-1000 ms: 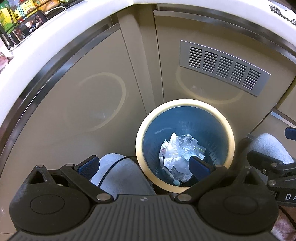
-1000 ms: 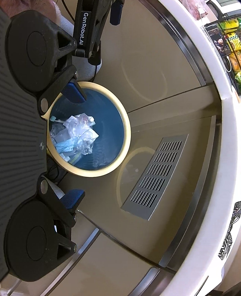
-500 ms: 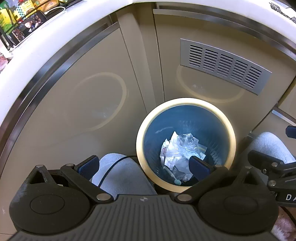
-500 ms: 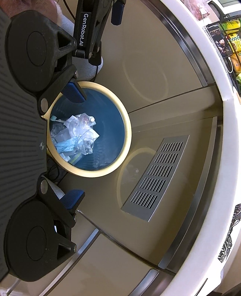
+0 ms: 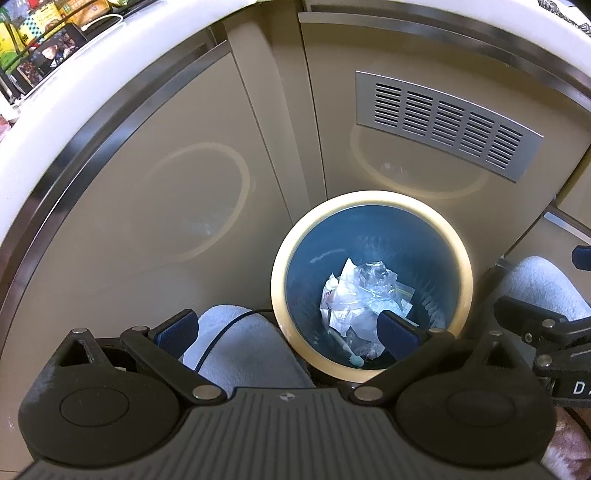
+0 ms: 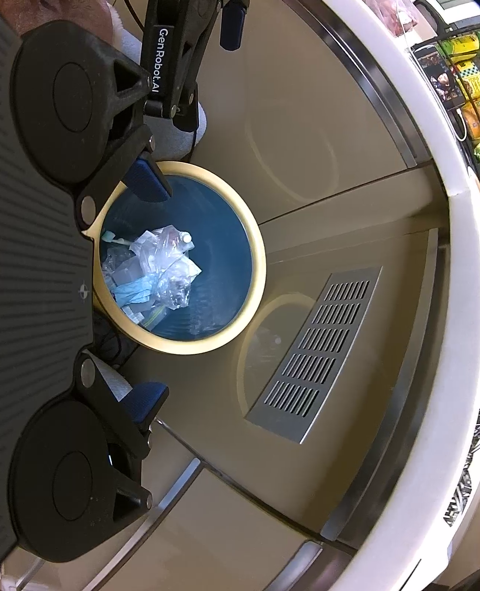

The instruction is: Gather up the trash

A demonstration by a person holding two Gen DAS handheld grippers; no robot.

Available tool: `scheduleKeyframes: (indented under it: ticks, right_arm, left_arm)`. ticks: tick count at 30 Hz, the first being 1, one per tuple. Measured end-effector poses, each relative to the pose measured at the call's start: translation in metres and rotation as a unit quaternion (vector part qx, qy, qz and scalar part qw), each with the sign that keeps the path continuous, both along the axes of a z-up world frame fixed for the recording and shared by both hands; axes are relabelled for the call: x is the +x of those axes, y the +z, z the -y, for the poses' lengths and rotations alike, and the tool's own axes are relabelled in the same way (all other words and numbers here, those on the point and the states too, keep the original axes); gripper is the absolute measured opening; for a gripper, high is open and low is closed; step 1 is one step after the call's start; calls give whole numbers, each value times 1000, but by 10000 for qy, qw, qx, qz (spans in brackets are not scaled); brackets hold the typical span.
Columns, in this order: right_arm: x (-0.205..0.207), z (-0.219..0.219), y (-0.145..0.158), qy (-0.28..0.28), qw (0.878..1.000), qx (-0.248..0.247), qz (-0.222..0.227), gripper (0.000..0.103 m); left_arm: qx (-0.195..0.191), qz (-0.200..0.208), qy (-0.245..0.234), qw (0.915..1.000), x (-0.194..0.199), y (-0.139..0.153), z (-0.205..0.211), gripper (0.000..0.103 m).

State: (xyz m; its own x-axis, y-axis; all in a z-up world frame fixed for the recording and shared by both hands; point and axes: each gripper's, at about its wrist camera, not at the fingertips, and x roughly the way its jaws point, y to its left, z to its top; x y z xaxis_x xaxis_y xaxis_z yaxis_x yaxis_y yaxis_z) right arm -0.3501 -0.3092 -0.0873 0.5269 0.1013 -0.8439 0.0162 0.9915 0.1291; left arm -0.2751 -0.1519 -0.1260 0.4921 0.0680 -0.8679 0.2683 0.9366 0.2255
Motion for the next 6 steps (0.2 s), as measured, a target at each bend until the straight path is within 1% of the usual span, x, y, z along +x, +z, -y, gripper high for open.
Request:
scheduleKeyframes:
  ticks: [3,6]
  right_arm:
    - [3,1,-3,-6,9999,28,-107,103]
    - [5,0,-4,28,9999,63,-106,103]
  left_arm:
    - [-25,-2,29,10000,1,-1,-1,103]
    - [-97,7,33,9999,1,-1,-2,103]
